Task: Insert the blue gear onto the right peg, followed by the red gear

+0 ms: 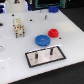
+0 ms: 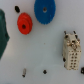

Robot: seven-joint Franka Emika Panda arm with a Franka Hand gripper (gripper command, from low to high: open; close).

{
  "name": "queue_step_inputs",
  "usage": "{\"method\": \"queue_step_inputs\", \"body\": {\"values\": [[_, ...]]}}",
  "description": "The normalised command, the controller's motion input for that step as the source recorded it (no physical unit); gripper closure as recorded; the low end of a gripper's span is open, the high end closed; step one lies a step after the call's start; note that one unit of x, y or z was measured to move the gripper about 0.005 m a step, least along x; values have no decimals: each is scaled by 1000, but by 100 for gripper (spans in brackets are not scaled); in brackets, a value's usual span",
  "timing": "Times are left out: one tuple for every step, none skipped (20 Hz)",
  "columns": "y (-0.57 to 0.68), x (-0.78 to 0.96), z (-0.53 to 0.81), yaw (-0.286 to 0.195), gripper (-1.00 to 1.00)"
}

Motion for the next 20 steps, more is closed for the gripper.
{"method": "queue_step_inputs", "body": {"values": [[414, -348, -318, 0, -100], [447, -334, -355, 0, -100], [419, -306, -373, 0, -100], [476, -400, -263, 0, -100], [532, -456, -189, 0, -100], [501, -428, -227, 0, -100], [462, -462, -209, 0, -100], [333, -384, -287, 0, -100], [299, -437, -272, 0, -100], [415, -655, -83, 0, -100], [271, -458, -263, 0, -100], [134, -344, -344, 0, -100], [81, -245, -402, 0, -100], [150, -284, -432, 0, -100], [231, -354, -414, 0, -100], [305, -431, -403, 0, -100], [333, -461, -414, 0, -100], [358, -484, -361, 0, -100], [300, -480, -381, 0, -100], [359, -451, -357, 0, -100]]}}
